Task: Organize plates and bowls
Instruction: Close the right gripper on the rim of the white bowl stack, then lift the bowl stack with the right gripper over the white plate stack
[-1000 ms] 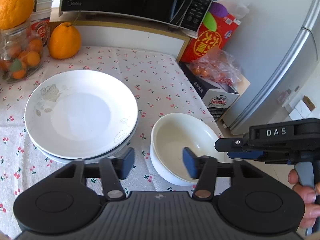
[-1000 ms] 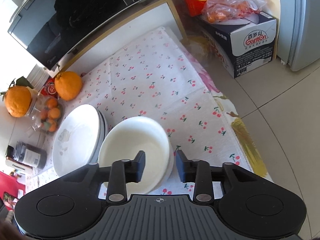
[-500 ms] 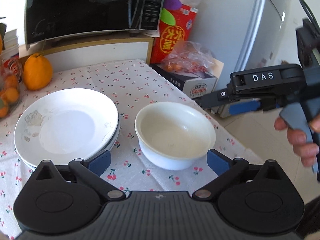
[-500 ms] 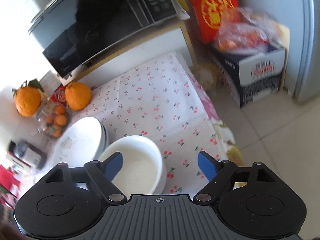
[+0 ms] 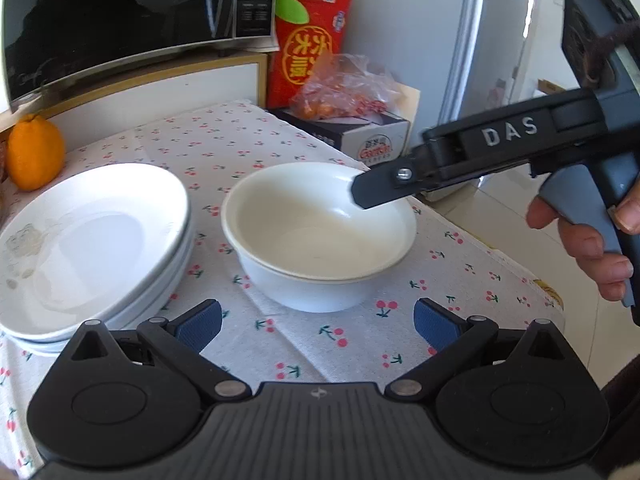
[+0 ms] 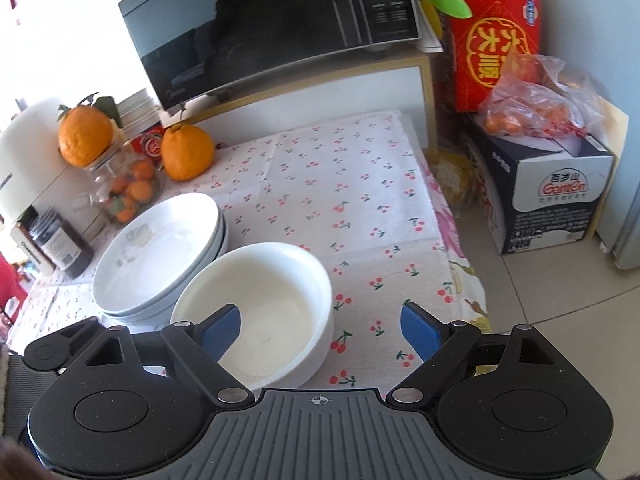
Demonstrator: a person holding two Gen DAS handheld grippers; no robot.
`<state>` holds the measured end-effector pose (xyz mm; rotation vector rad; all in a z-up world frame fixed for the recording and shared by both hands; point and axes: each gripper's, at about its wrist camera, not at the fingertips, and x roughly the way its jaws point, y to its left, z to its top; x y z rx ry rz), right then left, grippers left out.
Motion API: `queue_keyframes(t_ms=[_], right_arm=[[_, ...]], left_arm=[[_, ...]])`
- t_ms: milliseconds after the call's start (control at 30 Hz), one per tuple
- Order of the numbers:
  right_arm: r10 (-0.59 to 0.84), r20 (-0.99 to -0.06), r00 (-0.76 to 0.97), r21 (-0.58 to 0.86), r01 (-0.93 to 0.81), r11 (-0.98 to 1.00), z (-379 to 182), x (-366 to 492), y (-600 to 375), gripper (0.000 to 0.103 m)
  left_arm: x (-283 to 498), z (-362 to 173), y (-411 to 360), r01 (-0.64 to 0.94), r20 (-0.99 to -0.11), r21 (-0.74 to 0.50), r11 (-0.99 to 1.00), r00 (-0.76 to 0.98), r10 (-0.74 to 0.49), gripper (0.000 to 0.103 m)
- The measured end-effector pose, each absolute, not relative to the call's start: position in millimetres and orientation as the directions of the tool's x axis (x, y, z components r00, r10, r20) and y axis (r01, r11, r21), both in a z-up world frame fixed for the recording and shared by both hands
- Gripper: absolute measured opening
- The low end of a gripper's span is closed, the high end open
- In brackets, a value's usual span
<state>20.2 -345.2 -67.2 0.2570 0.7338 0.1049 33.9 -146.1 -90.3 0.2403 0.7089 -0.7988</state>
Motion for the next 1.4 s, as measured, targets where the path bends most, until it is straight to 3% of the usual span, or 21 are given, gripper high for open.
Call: queue_keyframes(t_ms=[967, 1100, 1233, 1400], right_arm=[[0.224, -0.671, 0.707, 0.376, 0.064, 0.924, -97.6, 40.3, -345.3, 0.089], [0.218, -0.66, 0.719, 0.348, 0.035, 0.937, -95.1, 41.1, -338.0, 0.086], [0.242, -0.65, 0.721, 0.328, -0.021, 0.945, -91.6, 40.4, -327.9, 0.074], [0.214, -0.653, 0.726, 0.258, -0.052, 0.965, -90.3, 37.3, -317.7, 0.074]], left_arm=[[39.7, -106.2, -160.3, 0.766, -0.664, -0.016, 0.642, 0.472, -0.58, 0.098], [39.4, -104.5, -158.6, 0.765, -0.66, -0.02, 0.644, 0.474, -0.583, 0.092], [41.0, -101.0, -157.2, 0.76, -0.652, -0.032, 0.649, 0.476, -0.59, 0.088], [40.4, -100.2, -156.3, 0.762, -0.65, -0.03, 0.647, 0.477, -0.591, 0.087]])
